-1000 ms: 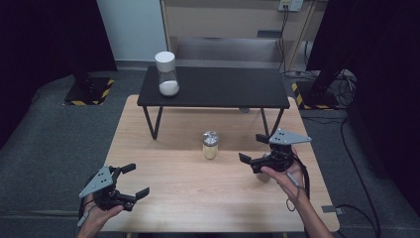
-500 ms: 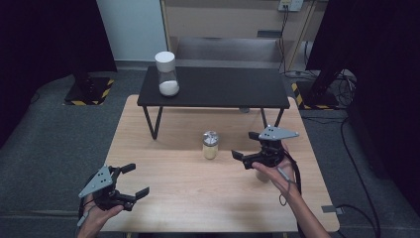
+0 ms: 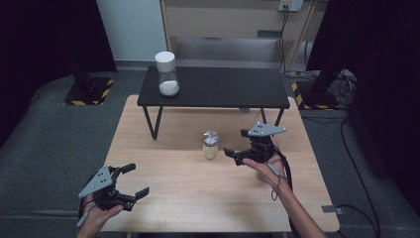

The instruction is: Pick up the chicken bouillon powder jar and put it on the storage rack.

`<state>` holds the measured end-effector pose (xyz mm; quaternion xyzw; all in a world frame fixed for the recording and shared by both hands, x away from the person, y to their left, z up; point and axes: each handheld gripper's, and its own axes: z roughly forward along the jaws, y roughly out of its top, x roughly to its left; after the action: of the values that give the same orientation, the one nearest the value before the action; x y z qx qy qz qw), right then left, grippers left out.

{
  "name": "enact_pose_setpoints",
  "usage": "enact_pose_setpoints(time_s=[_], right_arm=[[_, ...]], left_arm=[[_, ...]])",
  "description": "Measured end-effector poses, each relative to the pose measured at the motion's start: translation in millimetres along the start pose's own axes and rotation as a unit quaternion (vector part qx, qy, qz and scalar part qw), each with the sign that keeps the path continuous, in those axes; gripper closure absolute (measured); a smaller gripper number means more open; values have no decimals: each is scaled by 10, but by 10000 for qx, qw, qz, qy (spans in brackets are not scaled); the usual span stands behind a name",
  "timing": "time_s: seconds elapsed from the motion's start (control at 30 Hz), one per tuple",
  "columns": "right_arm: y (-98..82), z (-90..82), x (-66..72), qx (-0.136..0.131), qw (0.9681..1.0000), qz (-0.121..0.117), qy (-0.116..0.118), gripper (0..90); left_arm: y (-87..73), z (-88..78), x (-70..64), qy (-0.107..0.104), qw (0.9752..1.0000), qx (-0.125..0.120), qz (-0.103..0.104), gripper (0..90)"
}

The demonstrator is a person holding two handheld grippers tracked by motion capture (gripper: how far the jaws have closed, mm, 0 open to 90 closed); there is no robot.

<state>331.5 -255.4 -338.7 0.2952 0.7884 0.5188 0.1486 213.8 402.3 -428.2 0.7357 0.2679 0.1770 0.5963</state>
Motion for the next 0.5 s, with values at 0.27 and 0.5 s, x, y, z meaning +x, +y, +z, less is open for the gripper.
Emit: enact_pose_setpoints(time_s=[0.27, 0.5], right_arm=[[56, 174, 1, 104, 9999, -24, 30, 57], [66, 316, 4, 217, 9998, -1, -8, 58]], left_arm=[[0, -1, 3, -4, 10000, 3, 4, 18], [0, 1, 3, -8, 10000, 6, 9, 18]])
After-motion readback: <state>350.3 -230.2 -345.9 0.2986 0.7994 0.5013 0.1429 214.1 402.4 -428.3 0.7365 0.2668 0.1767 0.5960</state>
